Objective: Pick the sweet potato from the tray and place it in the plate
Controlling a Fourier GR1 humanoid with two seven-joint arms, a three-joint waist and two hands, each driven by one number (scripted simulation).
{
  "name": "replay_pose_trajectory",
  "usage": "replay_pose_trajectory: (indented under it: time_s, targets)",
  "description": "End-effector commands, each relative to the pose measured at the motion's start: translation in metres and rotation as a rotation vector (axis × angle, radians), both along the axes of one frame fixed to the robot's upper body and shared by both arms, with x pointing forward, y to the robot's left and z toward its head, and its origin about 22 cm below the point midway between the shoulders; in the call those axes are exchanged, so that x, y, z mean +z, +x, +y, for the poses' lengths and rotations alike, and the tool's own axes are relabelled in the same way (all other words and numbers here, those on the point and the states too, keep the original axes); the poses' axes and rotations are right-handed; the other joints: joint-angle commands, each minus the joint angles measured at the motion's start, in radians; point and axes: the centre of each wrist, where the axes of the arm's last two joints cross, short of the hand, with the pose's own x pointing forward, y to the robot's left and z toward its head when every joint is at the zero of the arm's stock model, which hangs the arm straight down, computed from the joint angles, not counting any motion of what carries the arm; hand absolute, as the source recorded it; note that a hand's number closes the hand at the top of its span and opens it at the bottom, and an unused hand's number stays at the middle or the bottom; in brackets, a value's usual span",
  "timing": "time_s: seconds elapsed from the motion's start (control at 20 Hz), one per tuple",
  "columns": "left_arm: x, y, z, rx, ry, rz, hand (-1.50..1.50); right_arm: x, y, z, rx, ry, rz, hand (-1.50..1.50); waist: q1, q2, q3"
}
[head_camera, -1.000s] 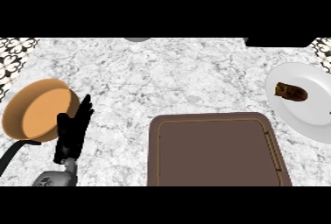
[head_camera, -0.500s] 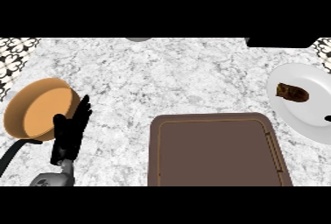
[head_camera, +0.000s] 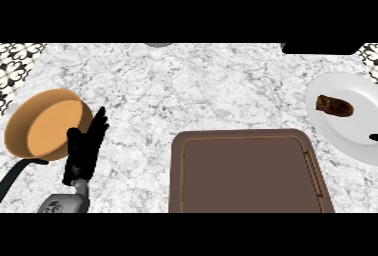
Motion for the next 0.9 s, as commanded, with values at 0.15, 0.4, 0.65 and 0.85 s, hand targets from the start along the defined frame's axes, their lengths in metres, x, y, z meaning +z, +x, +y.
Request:
replay_pose_trajectory:
  time_s: [0.15, 0.4, 0.65, 0.85]
  targets:
    - [-0.016, -0.016, -0.001, -0.012, 0.003, 0.003, 0.0, -0.021, -0.024, -0.005, -0.06, -0.05, 0.03, -1.5, 0.005, 0.003, 0.001]
    - [-0.007, 0.0, -0.004, 0.005, -0.004, 0.005, 0.0, -0.022, -0.031, -0.009, -0.076, -0.043, 0.036, -1.5, 0.002, 0.003, 0.001]
    - [-0.003, -0.008, 0.006, -0.017, 0.009, -0.011, 0.0, -0.004, -0.046, -0.032, -0.134, -0.065, 0.043, -1.5, 0.01, 0.005, 0.003]
    - [-0.004, -0.009, -0.013, -0.018, -0.013, -0.019, 0.0, 0.008, -0.055, -0.045, -0.166, -0.057, 0.035, -1.5, 0.012, 0.006, 0.004]
